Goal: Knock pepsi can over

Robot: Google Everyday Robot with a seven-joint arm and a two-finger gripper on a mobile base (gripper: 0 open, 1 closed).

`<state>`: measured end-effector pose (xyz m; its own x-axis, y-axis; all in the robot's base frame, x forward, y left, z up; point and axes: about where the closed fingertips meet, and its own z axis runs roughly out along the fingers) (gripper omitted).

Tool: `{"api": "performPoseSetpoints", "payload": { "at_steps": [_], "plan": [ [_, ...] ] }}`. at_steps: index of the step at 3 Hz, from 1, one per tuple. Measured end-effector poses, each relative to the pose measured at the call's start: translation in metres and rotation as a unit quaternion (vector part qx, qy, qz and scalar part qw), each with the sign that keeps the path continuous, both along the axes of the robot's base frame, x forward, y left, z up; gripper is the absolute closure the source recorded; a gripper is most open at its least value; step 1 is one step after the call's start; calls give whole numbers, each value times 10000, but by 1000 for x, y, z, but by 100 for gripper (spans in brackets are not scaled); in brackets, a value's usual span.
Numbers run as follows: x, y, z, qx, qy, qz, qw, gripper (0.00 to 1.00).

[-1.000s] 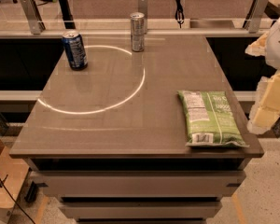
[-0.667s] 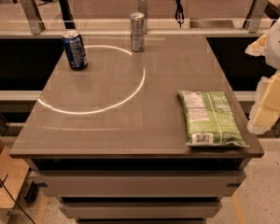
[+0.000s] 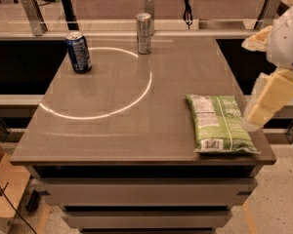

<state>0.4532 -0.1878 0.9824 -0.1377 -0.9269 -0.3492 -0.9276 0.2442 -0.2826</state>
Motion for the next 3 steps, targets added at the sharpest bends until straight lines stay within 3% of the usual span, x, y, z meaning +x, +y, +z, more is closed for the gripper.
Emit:
{"api": "performPoseSetpoints", "payload": {
  "at_steps": [1, 2, 3],
  "plan": [
    [22, 39, 6, 844, -254, 436, 9951, 0],
    [19, 49, 10, 1029, -224, 496, 9932, 0],
    [19, 48, 10, 998, -232, 490, 9935, 0]
  ]
}}
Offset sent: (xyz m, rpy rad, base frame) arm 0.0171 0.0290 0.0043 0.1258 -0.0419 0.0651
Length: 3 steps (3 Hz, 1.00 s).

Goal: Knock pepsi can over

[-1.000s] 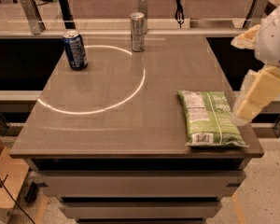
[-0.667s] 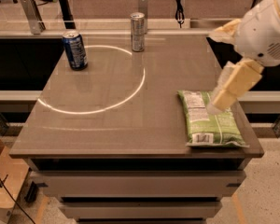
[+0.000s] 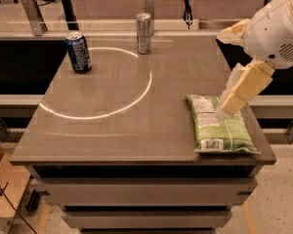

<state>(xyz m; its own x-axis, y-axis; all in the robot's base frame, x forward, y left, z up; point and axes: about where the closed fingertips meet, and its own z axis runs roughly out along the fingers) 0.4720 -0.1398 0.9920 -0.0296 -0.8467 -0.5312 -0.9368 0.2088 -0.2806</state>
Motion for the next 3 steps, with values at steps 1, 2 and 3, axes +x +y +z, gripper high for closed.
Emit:
{"api": "performPoseSetpoints", "payload": {
  "at_steps": [1, 2, 3],
  "plan": [
    [7, 13, -8, 335, 83, -59, 9994, 0],
    [24, 49, -23, 917, 187, 150, 9955, 0],
    [45, 88, -33, 1401, 190, 310, 9895, 0]
  ]
}}
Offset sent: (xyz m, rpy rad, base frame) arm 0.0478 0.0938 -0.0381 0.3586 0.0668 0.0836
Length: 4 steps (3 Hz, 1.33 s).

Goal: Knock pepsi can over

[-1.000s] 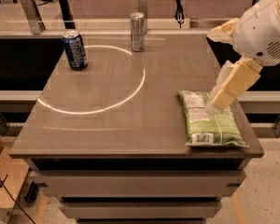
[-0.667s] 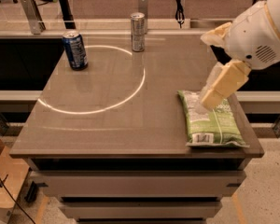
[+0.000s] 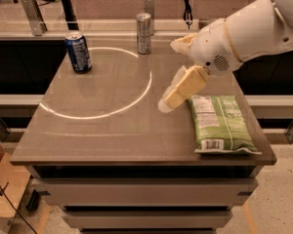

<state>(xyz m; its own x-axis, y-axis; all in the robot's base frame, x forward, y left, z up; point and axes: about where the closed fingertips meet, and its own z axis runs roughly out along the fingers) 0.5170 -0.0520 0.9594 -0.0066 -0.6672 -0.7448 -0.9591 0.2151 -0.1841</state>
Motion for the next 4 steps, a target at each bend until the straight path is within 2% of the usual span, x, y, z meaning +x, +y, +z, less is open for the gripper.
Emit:
{"api": "performPoseSetpoints", "payload": {
  "at_steps": [1, 2, 3, 4],
  "plan": [
    [27, 37, -3, 264, -109, 122, 9995, 0],
    [55, 77, -12, 638, -110, 212, 9977, 0],
    [55, 77, -12, 638, -110, 212, 9977, 0],
    [63, 84, -17, 946, -169, 18, 9954, 0]
  ]
}}
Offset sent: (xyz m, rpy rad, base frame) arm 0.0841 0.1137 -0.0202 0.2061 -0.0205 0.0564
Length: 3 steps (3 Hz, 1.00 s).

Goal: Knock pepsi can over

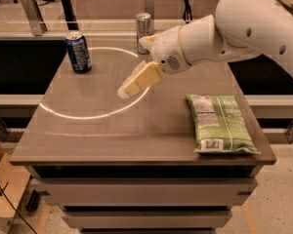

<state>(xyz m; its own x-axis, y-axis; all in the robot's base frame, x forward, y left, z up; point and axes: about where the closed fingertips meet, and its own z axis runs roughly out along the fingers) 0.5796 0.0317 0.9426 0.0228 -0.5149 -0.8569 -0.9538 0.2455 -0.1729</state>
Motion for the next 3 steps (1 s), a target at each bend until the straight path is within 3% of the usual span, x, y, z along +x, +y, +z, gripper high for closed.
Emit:
{"api": "performPoseSetpoints", "payload": {
  "at_steps": [2, 3],
  "plan": [
    [62, 51, -24, 1045, -226, -457, 9932, 0],
    [91, 74, -33, 1283, -292, -656, 9891, 0]
  ]
}}
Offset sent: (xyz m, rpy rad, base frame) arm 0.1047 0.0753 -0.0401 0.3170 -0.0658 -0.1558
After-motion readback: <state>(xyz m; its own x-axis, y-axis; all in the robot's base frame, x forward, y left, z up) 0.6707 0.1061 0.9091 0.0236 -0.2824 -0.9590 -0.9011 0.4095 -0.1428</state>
